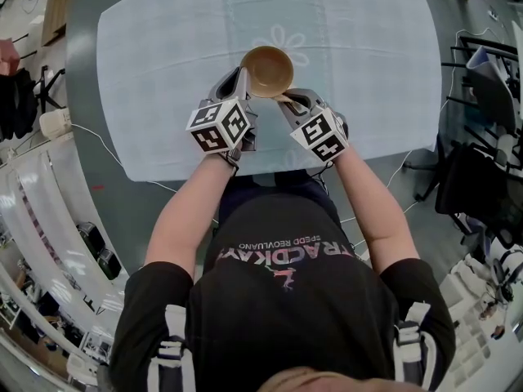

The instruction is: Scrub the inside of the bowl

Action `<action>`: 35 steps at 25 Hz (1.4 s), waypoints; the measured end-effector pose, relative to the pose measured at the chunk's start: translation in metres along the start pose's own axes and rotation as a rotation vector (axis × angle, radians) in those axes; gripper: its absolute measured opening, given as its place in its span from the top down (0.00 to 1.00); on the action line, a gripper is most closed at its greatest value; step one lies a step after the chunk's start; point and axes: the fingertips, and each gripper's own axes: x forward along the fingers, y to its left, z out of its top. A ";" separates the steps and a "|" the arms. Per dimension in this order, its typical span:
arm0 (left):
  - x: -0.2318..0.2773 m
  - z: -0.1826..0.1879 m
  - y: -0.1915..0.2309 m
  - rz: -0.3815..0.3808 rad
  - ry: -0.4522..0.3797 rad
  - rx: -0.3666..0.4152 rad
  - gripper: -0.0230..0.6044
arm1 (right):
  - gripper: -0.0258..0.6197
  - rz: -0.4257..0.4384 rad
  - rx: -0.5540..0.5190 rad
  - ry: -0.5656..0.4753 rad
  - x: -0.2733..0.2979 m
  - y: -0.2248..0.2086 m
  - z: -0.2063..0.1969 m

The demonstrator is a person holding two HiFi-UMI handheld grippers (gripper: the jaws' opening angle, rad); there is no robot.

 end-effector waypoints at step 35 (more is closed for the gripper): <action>0.069 -0.048 0.018 0.066 0.192 0.093 0.73 | 0.91 -0.198 0.343 -0.133 -0.051 -0.114 -0.022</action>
